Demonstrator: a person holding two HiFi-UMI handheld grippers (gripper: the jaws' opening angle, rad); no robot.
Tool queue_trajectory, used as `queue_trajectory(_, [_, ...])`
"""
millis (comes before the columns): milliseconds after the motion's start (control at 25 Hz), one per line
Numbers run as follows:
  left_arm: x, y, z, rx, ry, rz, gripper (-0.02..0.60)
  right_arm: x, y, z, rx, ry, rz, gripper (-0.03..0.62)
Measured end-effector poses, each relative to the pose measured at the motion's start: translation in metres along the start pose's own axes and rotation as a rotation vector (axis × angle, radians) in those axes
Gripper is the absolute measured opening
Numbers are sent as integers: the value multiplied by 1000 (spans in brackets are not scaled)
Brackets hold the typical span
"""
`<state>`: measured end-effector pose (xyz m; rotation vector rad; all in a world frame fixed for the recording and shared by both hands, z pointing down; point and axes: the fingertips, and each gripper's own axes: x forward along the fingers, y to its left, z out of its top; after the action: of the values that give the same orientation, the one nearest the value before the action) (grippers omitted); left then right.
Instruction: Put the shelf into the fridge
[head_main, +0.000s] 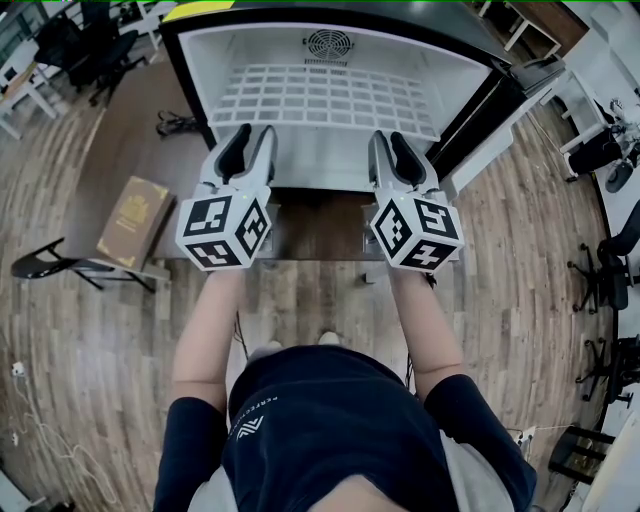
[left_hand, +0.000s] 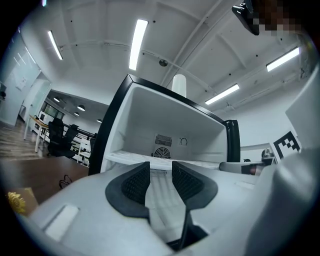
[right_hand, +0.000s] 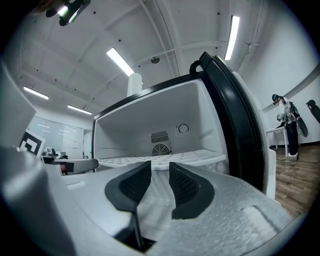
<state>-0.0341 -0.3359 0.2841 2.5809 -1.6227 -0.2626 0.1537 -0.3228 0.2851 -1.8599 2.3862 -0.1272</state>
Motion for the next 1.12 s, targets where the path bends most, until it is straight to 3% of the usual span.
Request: queue_trajectory(1120, [39,20,-2,5,20,-22,130,41,-13,-1,-41,36,17,108])
